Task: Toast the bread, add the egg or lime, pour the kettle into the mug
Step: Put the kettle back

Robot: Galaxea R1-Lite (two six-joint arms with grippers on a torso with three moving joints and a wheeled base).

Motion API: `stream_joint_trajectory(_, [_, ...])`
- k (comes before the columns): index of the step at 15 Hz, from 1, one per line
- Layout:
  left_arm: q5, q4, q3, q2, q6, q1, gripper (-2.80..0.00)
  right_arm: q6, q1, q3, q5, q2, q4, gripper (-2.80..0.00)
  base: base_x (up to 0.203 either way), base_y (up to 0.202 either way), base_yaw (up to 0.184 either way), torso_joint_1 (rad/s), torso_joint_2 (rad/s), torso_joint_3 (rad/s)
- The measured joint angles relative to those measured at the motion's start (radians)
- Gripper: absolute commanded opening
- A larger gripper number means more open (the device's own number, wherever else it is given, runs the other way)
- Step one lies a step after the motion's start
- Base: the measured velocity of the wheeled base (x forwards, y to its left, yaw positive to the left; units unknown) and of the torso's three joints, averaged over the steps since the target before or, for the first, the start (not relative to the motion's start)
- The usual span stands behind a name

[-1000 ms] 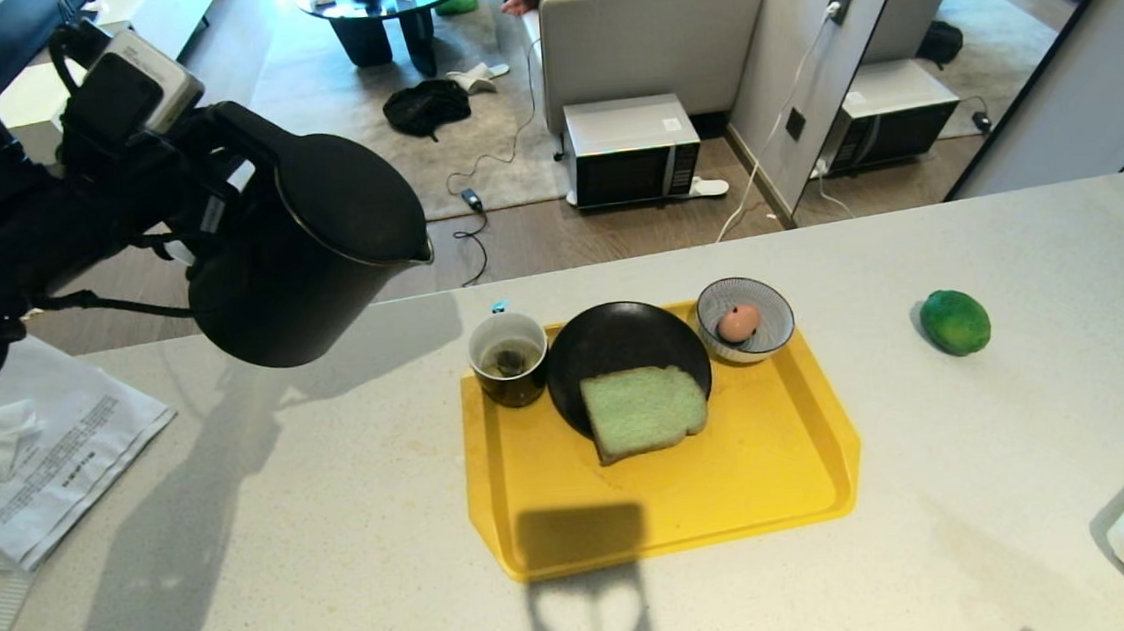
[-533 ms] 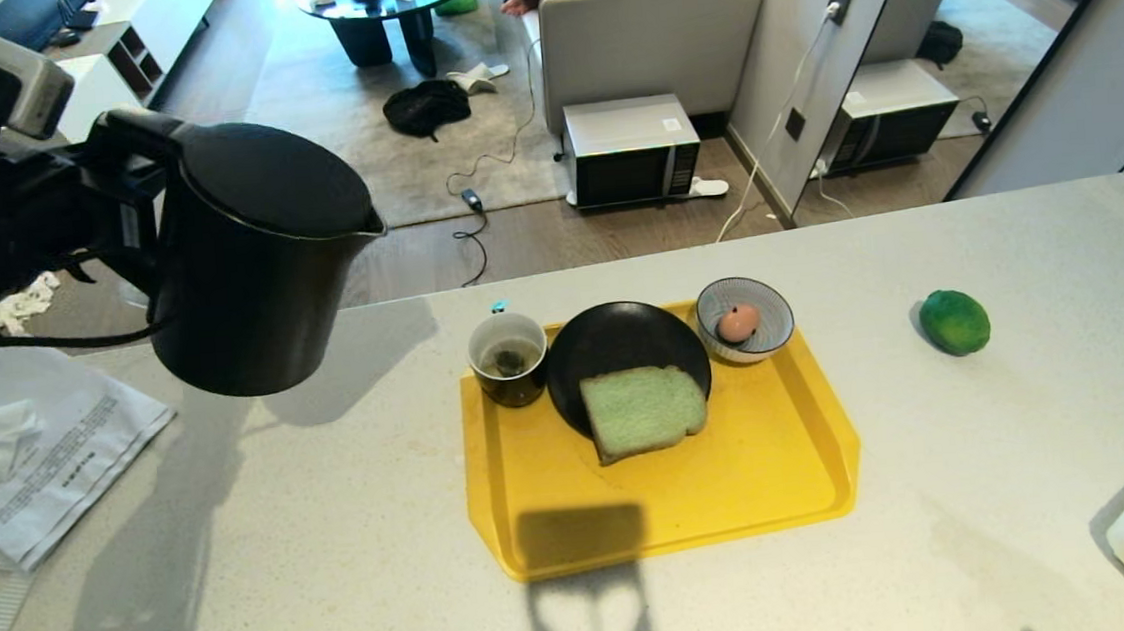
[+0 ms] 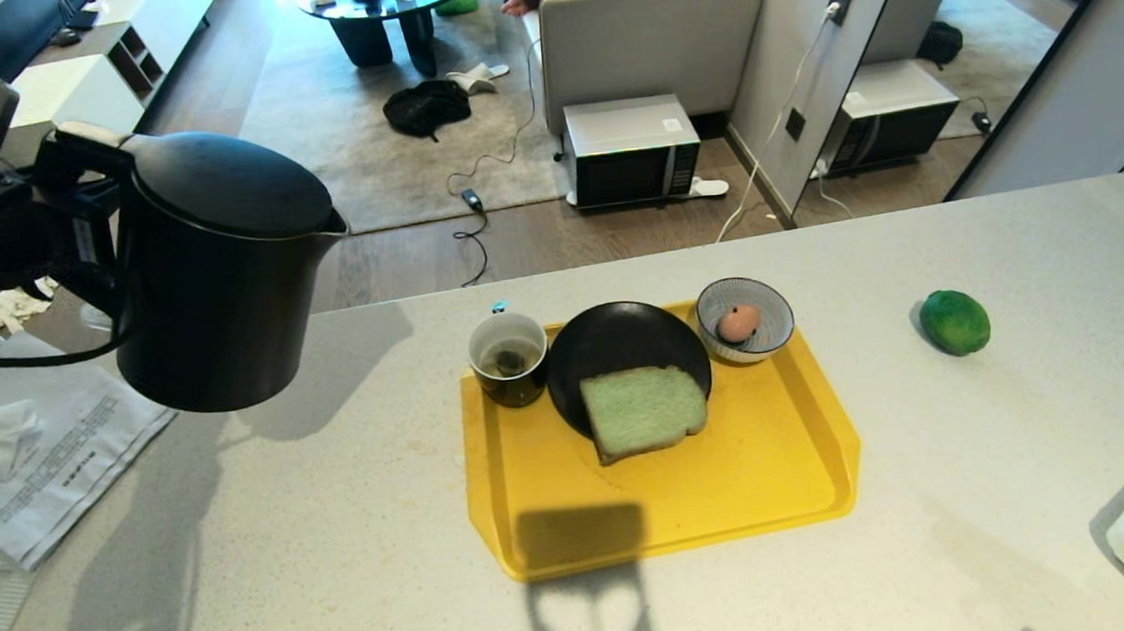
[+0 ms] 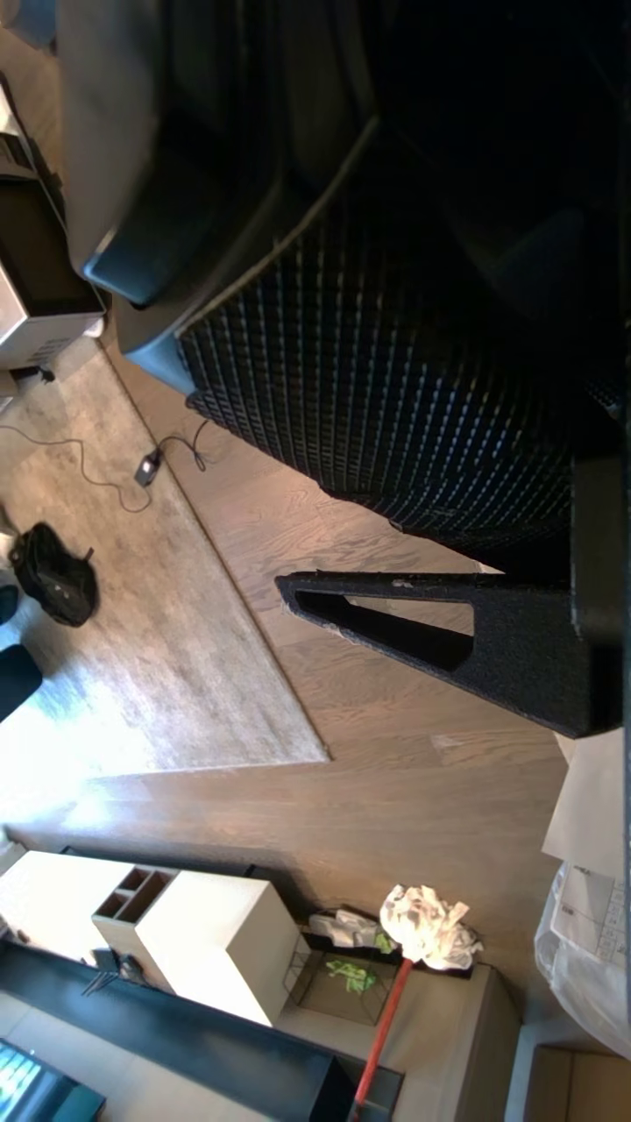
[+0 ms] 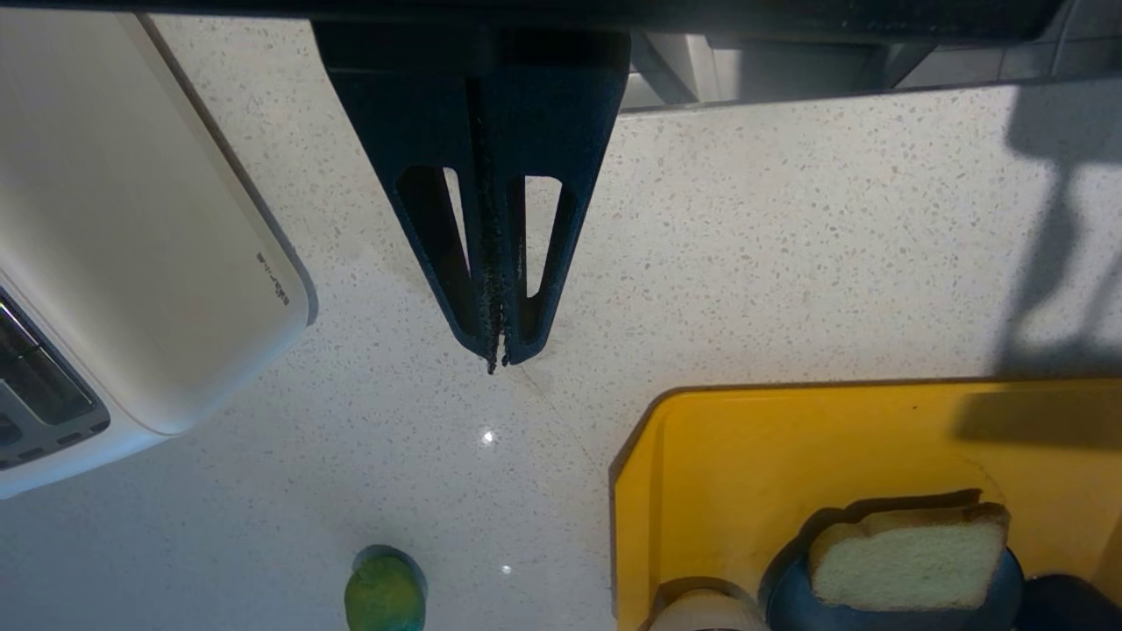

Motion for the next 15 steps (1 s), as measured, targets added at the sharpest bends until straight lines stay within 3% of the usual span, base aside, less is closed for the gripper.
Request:
stream_joint_trajectory(3, [0.010, -0.014, 0.006, -0.024, 0.000, -0.031, -2.80, 0.000, 0.000, 0.000, 0.000, 0.000, 0.000, -2.80, 0.000, 0.000, 0.000, 0.000, 0.00, 0.000])
stream_joint_trajectory(10, [0.028, -0.026, 0.088, -0.075, -0.020, -0.027, -2.80, 0.000, 0.000, 0.000, 0.000, 0.000, 0.000, -2.80, 0.000, 0.000, 0.000, 0.000, 0.00, 0.000])
stream_joint_trajectory(12, [0.077, -0.026, 0.098, -0.085, -0.065, -0.025, -2.80, 0.000, 0.000, 0.000, 0.000, 0.000, 0.000, -2.80, 0.000, 0.000, 0.000, 0.000, 0.00, 0.000])
stream_joint_trajectory(15, [0.091, -0.032, 0.148, -0.093, -0.182, -0.049, -2.80, 0.000, 0.000, 0.000, 0.000, 0.000, 0.000, -2.80, 0.000, 0.000, 0.000, 0.000, 0.00, 0.000])
